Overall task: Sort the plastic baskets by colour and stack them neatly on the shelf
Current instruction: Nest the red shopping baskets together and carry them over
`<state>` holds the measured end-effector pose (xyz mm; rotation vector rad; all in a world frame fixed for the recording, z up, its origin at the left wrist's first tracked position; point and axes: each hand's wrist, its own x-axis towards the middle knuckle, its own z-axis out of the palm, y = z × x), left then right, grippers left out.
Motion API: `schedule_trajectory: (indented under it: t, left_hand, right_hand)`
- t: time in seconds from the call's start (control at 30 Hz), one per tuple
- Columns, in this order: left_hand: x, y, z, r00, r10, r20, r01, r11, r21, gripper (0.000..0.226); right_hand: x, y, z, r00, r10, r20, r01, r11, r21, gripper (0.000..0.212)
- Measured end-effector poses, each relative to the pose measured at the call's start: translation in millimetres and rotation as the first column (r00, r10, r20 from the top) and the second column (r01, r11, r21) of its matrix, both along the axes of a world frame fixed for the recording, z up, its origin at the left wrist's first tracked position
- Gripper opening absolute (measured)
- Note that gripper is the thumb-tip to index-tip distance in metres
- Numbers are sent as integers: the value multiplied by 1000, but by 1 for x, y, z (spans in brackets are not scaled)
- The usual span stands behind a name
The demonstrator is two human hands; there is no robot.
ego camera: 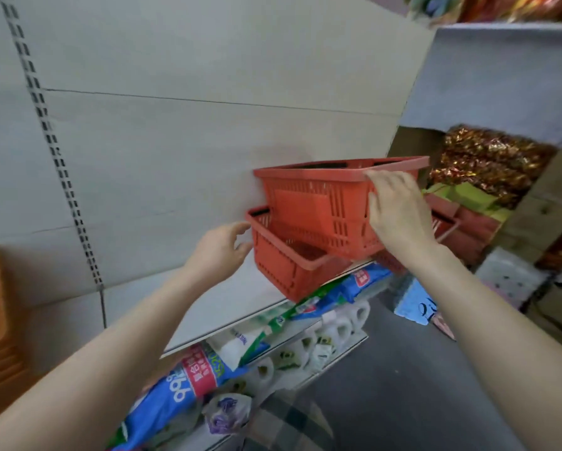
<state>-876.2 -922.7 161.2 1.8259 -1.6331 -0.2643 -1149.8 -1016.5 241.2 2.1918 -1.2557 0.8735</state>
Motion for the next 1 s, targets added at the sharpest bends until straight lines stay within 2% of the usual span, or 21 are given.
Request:
schedule_trajectory:
  t: [0.07,0.1,0.13,0.2,0.23,0.27,0.33,0.37,0.43,0.47,0.57,0.63,0.77,0.87,0.93,1.0]
  left_hand:
    - [-23,-29,11,1000,-15,-27,15,1000,-17,42]
    - [-30,-45,15,999,-23,-32,23,1000,-20,43]
    - [-35,-60,18,999,-32,-41,32,999,-24,44]
    - [-43,-89,20,997,-45,-69,43,999,-33,46]
    - [-46,-102,20,995,-49,-85,46,998,-40,48]
    - [-50,-113,20,994,-55,-100,51,998,-46,49]
    - [-56,-132,16,990,-74,-118,69,996,-49,52]
    - [-59,-140,14,989,-88,-123,83,996,-45,53]
    - [-61,-156,8,987,-101,-124,98,995,-30,55]
    - [-61,-163,3,987,-96,-131,94,995,-21,55]
    - [-59,-180,-19,981,-39,-190,47,998,36,56]
    - [-59,-186,-38,976,-2,-220,26,994,106,54]
    - [-64,-190,-79,965,6,-263,58,970,235,47]
    - [-71,-193,-96,973,-69,-222,120,966,227,59]
    - [-77,-196,-102,971,-66,-230,117,970,215,73]
    - [-86,-196,-110,969,-8,-248,65,973,221,88]
  right_hand:
    - [-22,-23,17,994,-81,76,80,997,17,43]
    - [-31,-38,22,976,-139,169,128,989,77,46]
    - [-38,-54,27,932,-215,292,168,970,177,51]
    - [-44,-79,40,752,-412,514,141,863,485,74]
    - [-45,-87,45,643,-484,593,10,780,626,85]
    - [-44,-94,47,527,-533,662,-181,690,700,90]
    - [-37,-102,46,313,-632,709,-503,523,688,82]
    - [-32,-105,44,288,-670,685,-561,462,687,78]
    - [-24,-113,40,321,-708,629,-574,383,724,78]
    - [-24,-119,38,322,-708,629,-570,386,725,73]
    - [-27,-136,45,285,-678,678,-593,431,680,34]
    - [-31,-144,50,279,-659,699,-595,453,664,20]
    - [-39,-153,50,226,-639,735,-591,510,625,16]
    - [-54,-169,48,164,-602,781,-624,550,555,12]
    - [-66,-182,46,203,-581,788,-598,564,570,14]
    - [-79,-194,43,303,-594,745,-545,534,647,20]
